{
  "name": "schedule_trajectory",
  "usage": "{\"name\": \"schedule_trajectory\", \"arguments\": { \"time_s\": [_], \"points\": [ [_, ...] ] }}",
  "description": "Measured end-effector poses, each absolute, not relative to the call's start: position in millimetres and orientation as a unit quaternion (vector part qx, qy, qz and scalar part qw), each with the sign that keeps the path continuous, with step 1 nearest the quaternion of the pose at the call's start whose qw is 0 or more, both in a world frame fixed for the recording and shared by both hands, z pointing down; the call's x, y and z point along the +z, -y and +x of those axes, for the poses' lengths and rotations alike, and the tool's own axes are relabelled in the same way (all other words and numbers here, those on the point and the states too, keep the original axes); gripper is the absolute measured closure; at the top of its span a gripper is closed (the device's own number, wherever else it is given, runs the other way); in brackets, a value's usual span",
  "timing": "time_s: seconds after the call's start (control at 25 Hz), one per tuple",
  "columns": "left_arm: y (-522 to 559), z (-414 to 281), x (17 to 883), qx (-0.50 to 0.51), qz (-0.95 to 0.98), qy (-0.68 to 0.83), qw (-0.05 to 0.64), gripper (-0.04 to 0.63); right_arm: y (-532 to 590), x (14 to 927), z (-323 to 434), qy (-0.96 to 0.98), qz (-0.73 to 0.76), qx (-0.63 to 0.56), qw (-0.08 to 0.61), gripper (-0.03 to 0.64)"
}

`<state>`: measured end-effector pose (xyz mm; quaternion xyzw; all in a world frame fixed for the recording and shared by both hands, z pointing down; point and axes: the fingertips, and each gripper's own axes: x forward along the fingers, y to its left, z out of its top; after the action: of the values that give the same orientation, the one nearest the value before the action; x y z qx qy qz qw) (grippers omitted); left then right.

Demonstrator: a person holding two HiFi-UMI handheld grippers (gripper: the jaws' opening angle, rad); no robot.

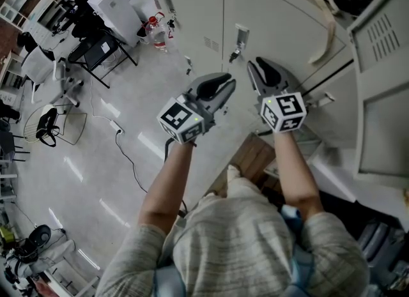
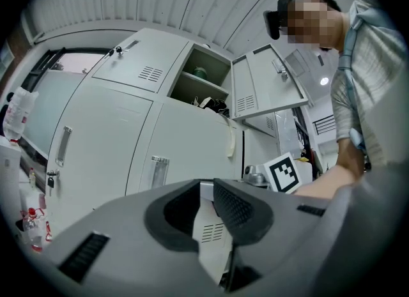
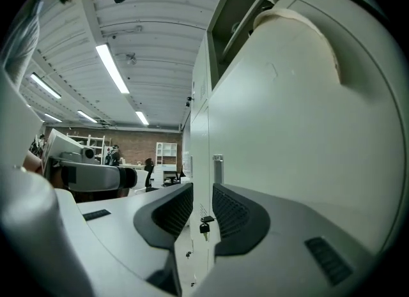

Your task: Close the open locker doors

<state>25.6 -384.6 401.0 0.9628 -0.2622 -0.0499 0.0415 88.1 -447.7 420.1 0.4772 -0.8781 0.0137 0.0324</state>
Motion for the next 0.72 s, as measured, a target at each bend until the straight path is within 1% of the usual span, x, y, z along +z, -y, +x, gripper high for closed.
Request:
{"name": "schedule_trajectory", "arguments": {
  "time_s": [0.28,0.56,0.72],
  "points": [
    [369,13,400,-0.055,0.961,0.268,0.044,0.526,412,406,50,0.905,0.424,-0.021,0.034,0.541],
    [348,-1,397,-0.064,0.958,0.275,0.044,0.527,374,395,25,0.920,0.390,-0.032,0.029,0.541],
    [335,-8,393,-0.070,0.957,0.278,0.043,0.527,349,382,11,0.929,0.365,-0.050,0.017,0.541]
  ]
}}
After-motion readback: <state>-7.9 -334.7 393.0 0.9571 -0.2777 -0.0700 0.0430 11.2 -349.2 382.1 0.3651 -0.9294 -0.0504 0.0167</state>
